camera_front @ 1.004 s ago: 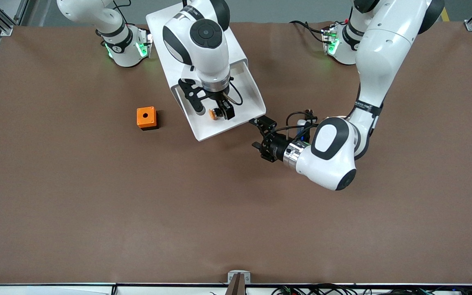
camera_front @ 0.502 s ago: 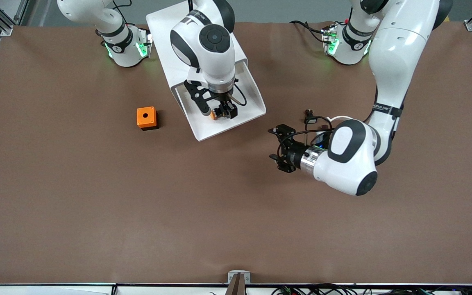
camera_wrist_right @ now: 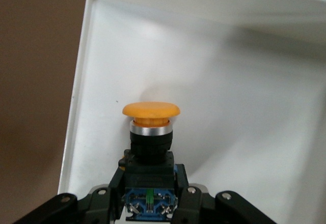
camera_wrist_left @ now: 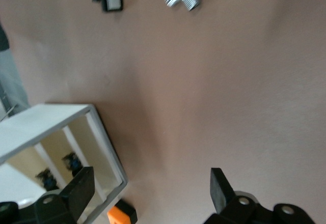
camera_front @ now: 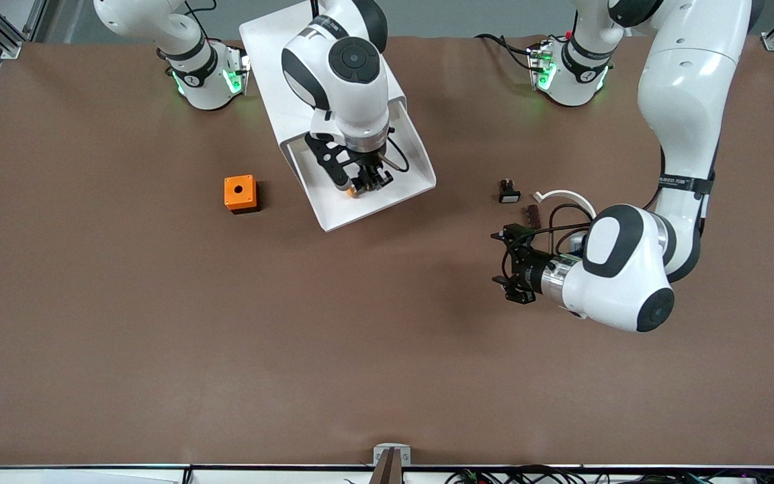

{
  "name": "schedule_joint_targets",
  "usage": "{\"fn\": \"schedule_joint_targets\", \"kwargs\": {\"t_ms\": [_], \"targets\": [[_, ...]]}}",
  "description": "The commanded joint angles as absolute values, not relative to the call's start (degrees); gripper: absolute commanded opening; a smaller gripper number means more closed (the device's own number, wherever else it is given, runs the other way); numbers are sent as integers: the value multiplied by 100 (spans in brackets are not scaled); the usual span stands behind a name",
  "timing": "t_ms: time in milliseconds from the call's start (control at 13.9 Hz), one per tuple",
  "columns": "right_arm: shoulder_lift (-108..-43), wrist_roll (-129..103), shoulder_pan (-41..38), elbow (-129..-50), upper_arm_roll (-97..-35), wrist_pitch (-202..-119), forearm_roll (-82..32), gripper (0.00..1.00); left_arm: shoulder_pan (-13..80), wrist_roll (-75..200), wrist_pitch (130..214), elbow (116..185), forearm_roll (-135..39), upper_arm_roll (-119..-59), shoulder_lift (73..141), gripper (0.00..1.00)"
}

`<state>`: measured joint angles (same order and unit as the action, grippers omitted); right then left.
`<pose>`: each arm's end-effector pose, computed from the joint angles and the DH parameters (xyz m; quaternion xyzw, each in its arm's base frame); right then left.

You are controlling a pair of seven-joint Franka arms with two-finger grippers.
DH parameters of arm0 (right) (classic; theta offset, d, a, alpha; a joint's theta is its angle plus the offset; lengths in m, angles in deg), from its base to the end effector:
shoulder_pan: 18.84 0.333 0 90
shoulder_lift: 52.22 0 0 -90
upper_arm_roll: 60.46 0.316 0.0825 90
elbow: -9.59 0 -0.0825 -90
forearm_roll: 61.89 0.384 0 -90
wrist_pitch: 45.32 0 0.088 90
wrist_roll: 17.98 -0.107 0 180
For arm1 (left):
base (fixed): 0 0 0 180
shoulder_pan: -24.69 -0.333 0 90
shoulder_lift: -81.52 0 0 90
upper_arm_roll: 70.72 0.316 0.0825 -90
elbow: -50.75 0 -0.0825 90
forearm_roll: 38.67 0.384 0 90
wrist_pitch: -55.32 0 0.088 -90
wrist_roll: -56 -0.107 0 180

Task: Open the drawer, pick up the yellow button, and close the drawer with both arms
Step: 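Lift the button out with the right gripper while the left gripper releases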

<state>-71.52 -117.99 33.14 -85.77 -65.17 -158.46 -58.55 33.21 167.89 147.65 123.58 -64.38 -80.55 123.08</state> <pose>0.4351 0.4840 0.4101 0.8915 -0.4527 -0.0161 0.0084 0.6613 -0.2371 0.3187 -0.6018 -0.7281 0.3247 0.0476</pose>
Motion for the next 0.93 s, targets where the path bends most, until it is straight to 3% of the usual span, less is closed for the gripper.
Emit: {"fn": "schedule_joint_targets", "kwargs": {"t_ms": [0,359,861], "targets": [[-7130,-10811,2865,-8025,-6538,-15065,-5663,0,3331,16360,14734,12370,-6214,-7715,12169,99],[-7059,-8465,1468,-7654,-6565,-14323,-5424,0,3374,15190,14717,12396,-5328,-7573,11738,100],[-7103,-4738,-378,-8469,-6574,-15041,-6003,0,4225,12706,15182,12397,-4887,-7670,11624,100]]}}
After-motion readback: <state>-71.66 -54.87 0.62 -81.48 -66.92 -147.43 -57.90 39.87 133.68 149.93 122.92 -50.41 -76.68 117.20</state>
